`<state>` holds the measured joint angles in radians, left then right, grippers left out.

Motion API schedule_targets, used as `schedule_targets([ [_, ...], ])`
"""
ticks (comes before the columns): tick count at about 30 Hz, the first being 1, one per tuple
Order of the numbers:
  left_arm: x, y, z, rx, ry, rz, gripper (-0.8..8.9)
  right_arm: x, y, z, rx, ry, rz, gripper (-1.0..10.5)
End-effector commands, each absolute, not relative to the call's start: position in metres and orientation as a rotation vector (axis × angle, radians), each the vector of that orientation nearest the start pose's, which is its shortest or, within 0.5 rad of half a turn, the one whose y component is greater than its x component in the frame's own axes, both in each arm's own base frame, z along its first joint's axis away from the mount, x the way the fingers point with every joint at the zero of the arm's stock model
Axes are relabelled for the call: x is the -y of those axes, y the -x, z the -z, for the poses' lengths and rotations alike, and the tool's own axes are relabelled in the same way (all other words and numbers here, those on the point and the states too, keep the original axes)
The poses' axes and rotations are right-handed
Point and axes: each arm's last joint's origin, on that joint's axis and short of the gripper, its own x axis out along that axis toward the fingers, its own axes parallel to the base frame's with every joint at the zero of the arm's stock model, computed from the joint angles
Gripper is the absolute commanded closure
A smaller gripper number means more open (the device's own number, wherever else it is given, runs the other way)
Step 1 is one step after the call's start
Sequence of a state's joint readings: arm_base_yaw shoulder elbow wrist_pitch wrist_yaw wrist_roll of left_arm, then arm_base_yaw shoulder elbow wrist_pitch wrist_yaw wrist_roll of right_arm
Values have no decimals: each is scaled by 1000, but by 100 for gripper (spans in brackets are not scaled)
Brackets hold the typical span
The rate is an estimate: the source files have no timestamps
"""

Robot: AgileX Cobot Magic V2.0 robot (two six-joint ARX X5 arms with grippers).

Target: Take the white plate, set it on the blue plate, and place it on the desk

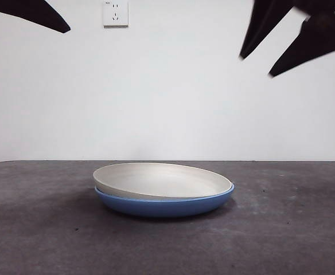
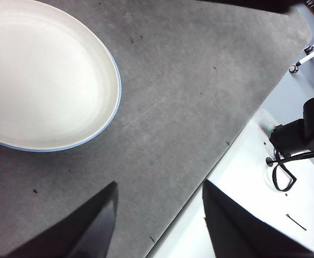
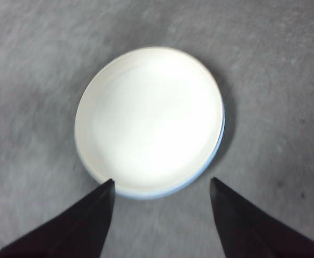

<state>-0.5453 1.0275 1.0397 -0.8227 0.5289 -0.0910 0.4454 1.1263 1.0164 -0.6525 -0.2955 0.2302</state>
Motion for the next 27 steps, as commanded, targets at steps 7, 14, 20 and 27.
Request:
schedule_targets([
  [7, 114, -157, -328, -877, 59, 991, 564, -94, -150, -327, -895, -35, -701, 666],
  [14, 114, -157, -328, -878, 59, 991, 564, -92, -134, -329, -926, -9, -736, 666],
  [20, 114, -157, -328, -878, 59, 991, 564, -94, -133, -328, -928, -3, -743, 666],
  [27, 114, -157, -328, -878, 59, 991, 569, -94, -133, -328, -930, -4, -743, 668],
])
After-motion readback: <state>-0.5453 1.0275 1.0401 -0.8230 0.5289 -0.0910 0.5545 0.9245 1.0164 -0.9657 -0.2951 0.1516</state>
